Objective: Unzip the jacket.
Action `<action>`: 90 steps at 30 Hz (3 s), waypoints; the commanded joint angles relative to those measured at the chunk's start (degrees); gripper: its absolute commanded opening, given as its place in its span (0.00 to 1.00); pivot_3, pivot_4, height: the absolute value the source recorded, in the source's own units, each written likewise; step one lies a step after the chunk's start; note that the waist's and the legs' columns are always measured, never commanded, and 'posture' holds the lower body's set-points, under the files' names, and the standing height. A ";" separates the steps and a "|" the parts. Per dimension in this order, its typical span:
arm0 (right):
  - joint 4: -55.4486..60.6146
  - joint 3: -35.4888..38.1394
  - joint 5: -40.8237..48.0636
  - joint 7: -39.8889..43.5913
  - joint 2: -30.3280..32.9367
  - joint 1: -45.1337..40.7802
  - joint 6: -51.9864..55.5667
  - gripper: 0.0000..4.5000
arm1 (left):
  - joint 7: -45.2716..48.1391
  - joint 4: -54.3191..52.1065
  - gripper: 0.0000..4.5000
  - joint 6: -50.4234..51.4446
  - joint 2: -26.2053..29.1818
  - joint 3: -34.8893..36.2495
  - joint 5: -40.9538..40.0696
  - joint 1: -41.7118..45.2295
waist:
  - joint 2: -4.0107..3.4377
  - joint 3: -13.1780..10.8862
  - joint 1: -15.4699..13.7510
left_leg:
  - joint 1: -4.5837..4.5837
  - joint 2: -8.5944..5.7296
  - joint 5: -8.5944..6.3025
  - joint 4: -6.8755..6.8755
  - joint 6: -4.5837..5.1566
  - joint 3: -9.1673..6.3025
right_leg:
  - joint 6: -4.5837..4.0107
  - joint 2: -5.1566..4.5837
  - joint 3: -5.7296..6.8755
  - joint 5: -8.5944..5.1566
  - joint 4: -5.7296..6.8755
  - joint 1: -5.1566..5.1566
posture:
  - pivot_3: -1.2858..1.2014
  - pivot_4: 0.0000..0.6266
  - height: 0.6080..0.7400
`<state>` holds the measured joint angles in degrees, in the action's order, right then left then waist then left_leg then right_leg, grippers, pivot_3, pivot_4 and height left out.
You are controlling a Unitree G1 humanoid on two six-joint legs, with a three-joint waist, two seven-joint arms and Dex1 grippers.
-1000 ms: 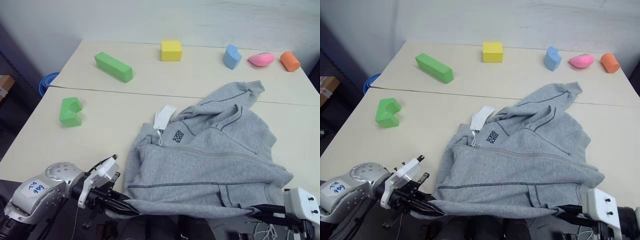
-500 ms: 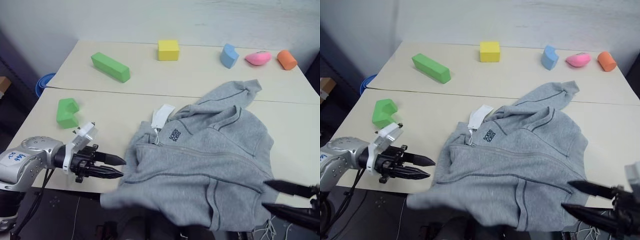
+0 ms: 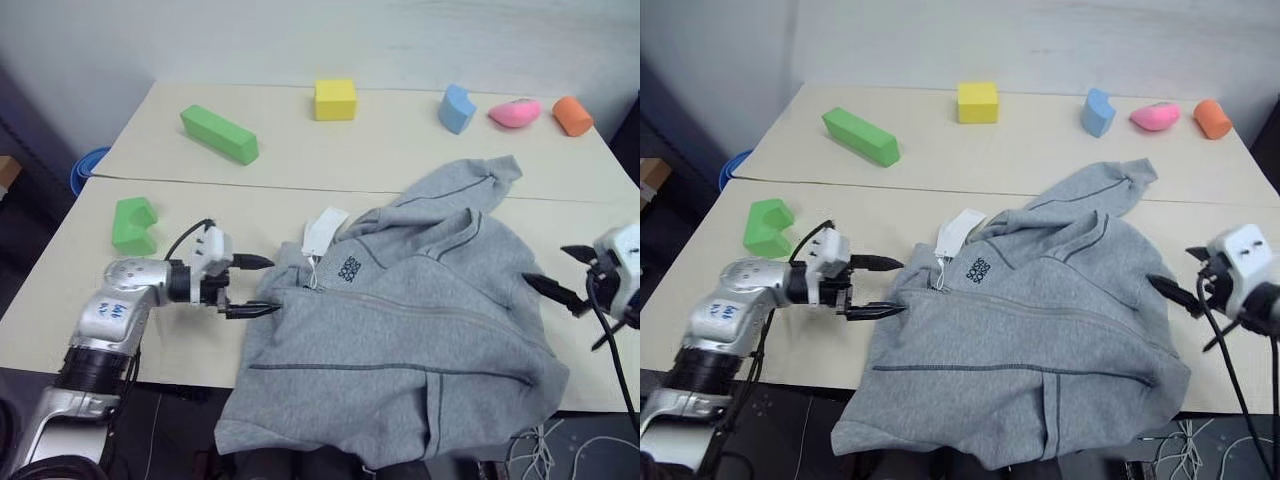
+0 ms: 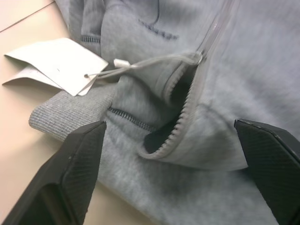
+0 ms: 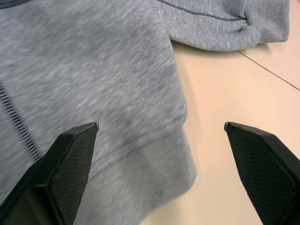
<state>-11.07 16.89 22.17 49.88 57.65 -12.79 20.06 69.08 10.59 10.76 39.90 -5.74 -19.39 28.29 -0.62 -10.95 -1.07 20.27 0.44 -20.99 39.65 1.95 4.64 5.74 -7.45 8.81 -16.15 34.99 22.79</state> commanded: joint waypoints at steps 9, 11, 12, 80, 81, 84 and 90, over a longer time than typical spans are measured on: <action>-17.73 -13.01 -9.63 5.52 -5.03 -17.59 -6.69 0.65 | -8.27 15.48 0.73 -14.45 -9.02 -4.39 12.61 3.93 | -0.03 0.02 -0.58 | 0.24 -0.11 0.01 0.36 0.10 -0.13 | 0.08 -0.21 0.23 0.05 0.07 -0.05 | 0.52 0.24 1.00; -20.10 -13.84 -12.60 3.44 -5.20 -19.21 -11.19 0.48 | -8.26 15.93 0.59 -15.74 -9.01 -4.86 13.64 3.11 | -0.05 0.03 -0.49 | 0.21 -0.20 0.05 0.38 0.17 -0.28 | 0.18 -0.29 0.20 0.10 0.05 -0.12 | 0.52 0.24 1.00; -21.82 -14.31 -14.98 0.83 -5.33 -20.52 -15.10 0.42 | -8.63 15.64 0.53 -15.86 -8.49 -5.03 14.36 1.99 | -0.07 0.04 -0.47 | 0.16 -0.24 0.07 0.38 0.19 -0.29 | 0.19 -0.33 0.20 0.11 0.06 -0.16 | 0.52 0.24 1.00; 46.57 5.69 16.20 -1.62 -19.62 25.73 -12.34 1.00 | -15.47 53.73 0.60 36.85 -21.98 12.29 -4.09 38.60 | 0.14 -0.08 -0.45 | 0.20 -0.20 -0.04 0.31 0.00 -0.59 | 0.11 -0.07 0.30 0.00 0.00 -0.20 | 0.52 0.24 1.00; 46.71 5.70 16.11 -1.69 -19.70 25.86 -12.35 1.00 | -15.56 54.06 0.55 36.61 -22.10 12.65 -4.02 38.64 | 0.14 -0.08 -0.43 | 0.19 -0.20 -0.04 0.32 0.01 -0.59 | 0.11 -0.06 0.30 0.00 0.01 -0.20 | 0.52 0.24 1.00; 47.18 5.74 15.75 -2.14 -19.98 26.42 -12.45 1.00 | -17.20 54.55 0.35 34.99 -22.70 15.99 -5.47 38.40 | 0.14 -0.08 -0.42 | 0.18 -0.19 -0.04 0.32 0.01 -0.59 | 0.11 -0.07 0.29 0.00 0.03 -0.21 | 0.52 0.24 1.00; 48.06 5.72 13.93 -2.54 -20.73 28.36 -13.47 1.00 | -15.32 43.85 0.00 31.51 -24.36 23.21 -11.28 33.81 | 0.14 -0.08 -0.44 | 0.19 -0.21 -0.03 0.32 0.02 -0.60 | 0.12 -0.12 0.29 0.00 0.03 -0.20 | 0.52 0.24 1.00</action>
<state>34.56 21.07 36.39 47.89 37.52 14.92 8.41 51.98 60.38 43.17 16.00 14.67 -26.93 63.40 -0.48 -11.04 -1.51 20.46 0.23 -21.03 39.97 1.97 4.04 5.86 -7.57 9.10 -16.14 35.01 22.59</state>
